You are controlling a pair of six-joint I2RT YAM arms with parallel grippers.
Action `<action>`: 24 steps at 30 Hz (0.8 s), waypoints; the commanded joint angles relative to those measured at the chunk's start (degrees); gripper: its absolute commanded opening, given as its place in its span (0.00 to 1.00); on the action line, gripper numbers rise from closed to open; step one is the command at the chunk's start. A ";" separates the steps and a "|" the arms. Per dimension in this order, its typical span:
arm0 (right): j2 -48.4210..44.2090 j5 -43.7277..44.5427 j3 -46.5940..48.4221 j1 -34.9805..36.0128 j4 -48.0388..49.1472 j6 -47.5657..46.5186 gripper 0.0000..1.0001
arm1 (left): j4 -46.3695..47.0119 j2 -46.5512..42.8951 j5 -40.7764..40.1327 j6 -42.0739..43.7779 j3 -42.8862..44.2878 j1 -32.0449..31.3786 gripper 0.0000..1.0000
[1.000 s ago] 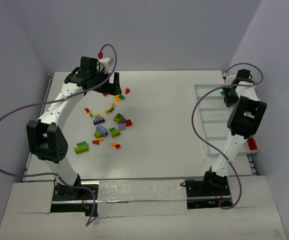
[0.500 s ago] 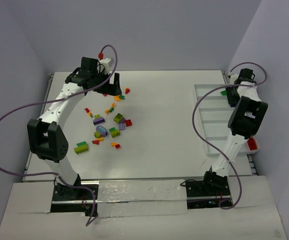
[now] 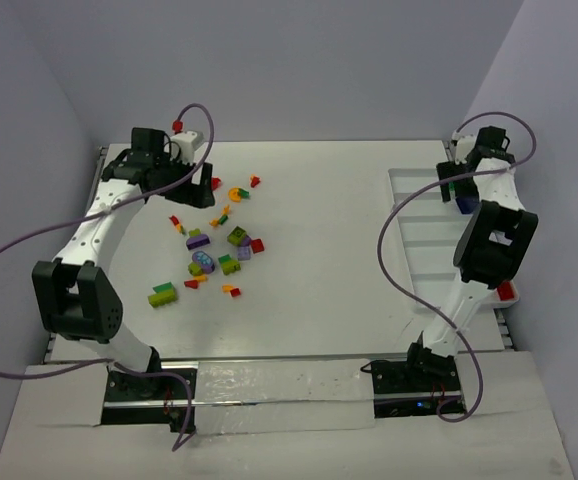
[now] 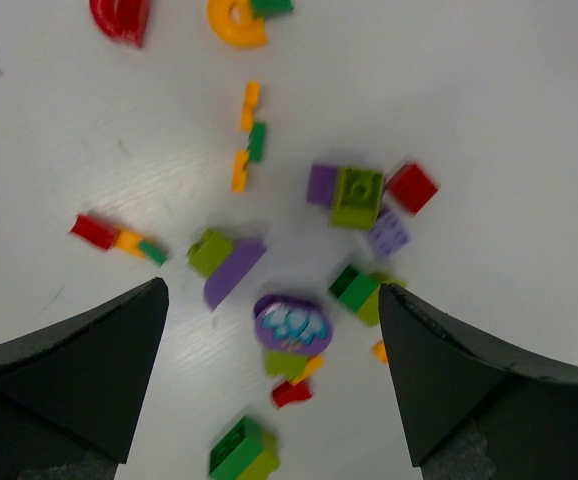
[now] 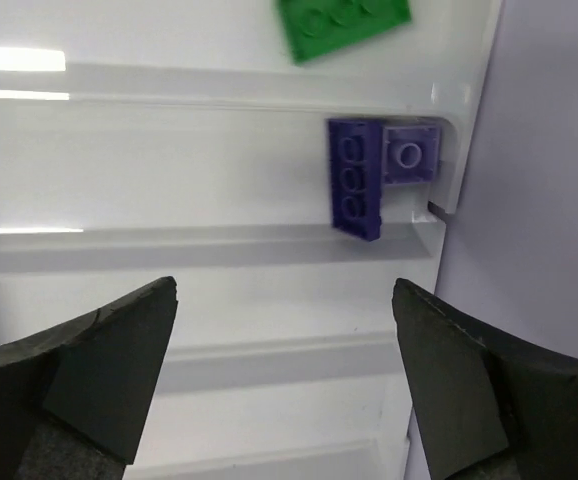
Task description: Sort the legos into containers by color
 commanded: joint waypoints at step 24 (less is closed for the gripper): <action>-22.14 -14.30 -11.17 17.88 -6.54 7.18 1.00 | -15.65 -21.34 -6.35 47.06 -38.10 13.53 0.81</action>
